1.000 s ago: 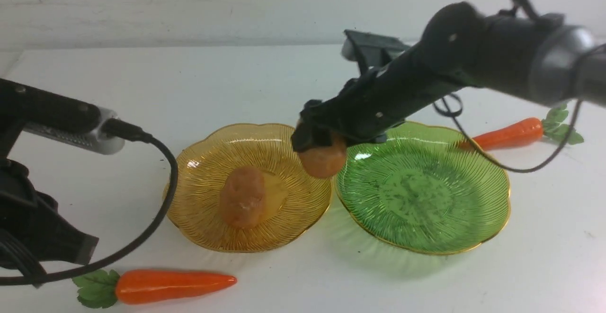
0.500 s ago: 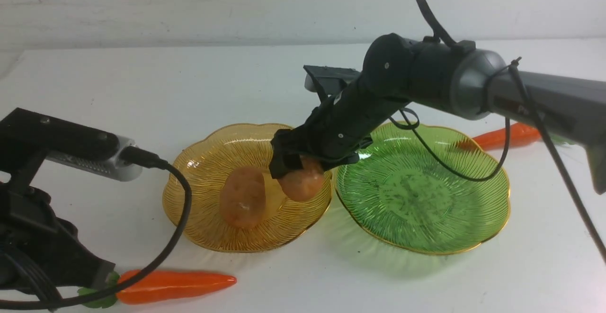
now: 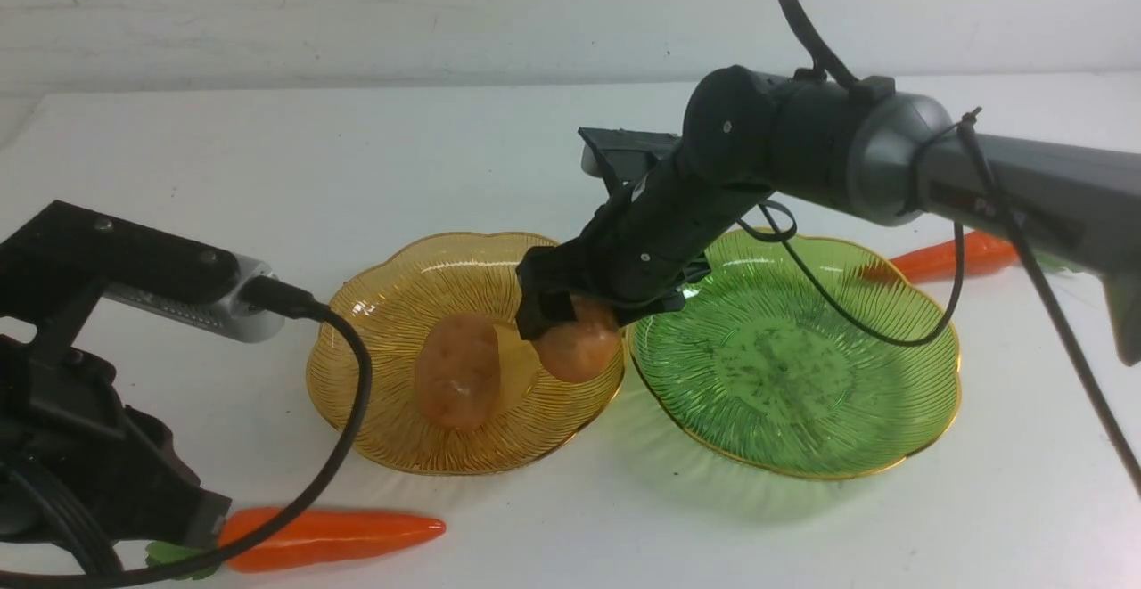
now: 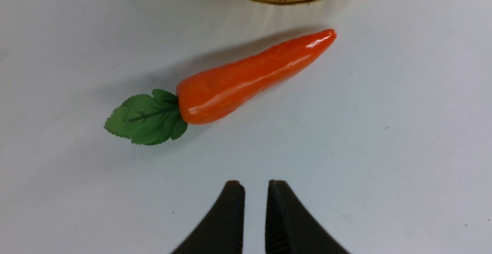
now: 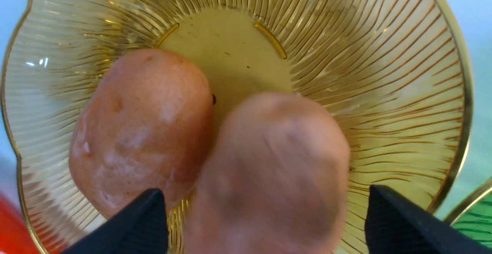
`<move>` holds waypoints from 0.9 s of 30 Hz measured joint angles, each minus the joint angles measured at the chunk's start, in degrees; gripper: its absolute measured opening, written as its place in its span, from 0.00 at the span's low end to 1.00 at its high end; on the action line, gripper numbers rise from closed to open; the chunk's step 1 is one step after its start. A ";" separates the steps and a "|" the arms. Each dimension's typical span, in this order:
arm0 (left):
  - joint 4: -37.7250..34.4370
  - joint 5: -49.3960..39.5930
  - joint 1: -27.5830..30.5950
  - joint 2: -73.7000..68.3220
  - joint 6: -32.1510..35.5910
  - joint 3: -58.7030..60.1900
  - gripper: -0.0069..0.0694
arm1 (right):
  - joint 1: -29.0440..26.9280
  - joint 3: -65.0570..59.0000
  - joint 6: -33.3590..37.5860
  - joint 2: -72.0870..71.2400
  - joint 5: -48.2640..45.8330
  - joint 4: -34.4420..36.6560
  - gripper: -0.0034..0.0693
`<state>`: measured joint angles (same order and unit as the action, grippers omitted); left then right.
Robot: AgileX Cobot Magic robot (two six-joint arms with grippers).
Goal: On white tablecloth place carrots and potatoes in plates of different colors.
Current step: 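Pick up the potato from the right side of the table and place it in a plate with the right gripper, then pick up the carrot from the table and place it on the green plate with the left gripper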
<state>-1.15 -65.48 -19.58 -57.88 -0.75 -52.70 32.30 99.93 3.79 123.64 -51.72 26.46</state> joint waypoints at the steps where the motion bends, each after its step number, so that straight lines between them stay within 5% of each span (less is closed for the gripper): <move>1: 0.02 0.00 0.00 0.00 0.00 0.00 0.19 | 0.00 0.00 0.10 0.00 0.00 0.24 0.93; 11: 0.12 0.28 0.00 0.00 0.75 0.00 0.20 | -0.06 0.33 -0.27 -0.07 -2.04 0.41 0.93; 18: -0.79 4.61 0.00 -2.53 9.20 0.00 0.21 | -1.59 7.69 -0.27 -2.79 -16.62 -3.90 0.92; 27: -2.83 10.52 0.00 -13.45 19.49 0.00 0.33 | -2.56 9.08 -0.22 -14.69 -19.15 -12.11 0.89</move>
<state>-3.98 -54.96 -19.58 -71.33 18.75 -52.70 29.74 109.01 3.57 108.95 -70.87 14.35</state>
